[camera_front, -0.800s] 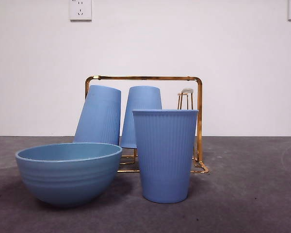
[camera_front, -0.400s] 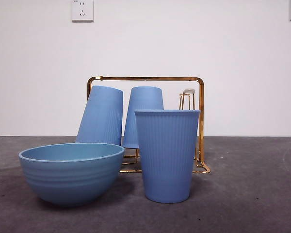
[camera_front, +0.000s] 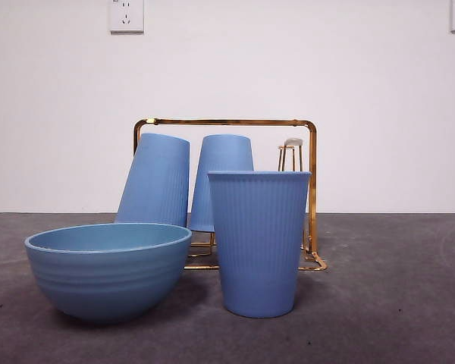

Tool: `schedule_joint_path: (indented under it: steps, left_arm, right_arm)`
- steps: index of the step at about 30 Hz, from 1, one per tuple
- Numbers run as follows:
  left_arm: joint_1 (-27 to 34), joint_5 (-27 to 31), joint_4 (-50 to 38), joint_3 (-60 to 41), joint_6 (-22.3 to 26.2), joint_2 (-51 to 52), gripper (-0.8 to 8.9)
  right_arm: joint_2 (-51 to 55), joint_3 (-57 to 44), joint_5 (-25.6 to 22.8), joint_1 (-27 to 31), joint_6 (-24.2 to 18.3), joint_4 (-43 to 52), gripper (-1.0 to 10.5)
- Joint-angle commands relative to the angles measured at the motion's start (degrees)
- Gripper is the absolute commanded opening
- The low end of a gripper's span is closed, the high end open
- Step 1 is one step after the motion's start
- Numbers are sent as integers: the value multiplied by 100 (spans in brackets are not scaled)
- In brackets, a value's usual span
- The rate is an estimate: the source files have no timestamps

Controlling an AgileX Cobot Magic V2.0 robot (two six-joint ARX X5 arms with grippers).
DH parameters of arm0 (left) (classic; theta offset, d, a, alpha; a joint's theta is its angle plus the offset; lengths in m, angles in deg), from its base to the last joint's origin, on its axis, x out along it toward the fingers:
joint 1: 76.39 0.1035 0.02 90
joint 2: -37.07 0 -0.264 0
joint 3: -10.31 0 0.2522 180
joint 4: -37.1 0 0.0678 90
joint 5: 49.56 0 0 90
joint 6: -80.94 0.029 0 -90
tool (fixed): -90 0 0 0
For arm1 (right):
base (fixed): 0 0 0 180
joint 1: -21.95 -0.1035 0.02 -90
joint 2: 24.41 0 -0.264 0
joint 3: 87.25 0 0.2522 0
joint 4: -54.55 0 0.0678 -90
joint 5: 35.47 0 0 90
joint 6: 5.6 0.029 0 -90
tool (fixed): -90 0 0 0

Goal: Right arm lift cup from the cupboard, then place it on the right of the bowl

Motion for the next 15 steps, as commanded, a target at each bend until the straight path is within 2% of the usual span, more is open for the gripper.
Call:
schedule_joint_path:
  steps: [1,11,15]
  left_arm:
    - [116,-46,-46,-157,101,195,6]
    - [229,-50,210,-367,146,352,6]
    - [227,-50,210,-367,332,354,6]
  right_arm:
    - [-17,72,-20,-28,-66,61,18]
    - [-17,72,-20,-28,-66,61,18]
    - [-17,72,-20,-28,-66,61,18]
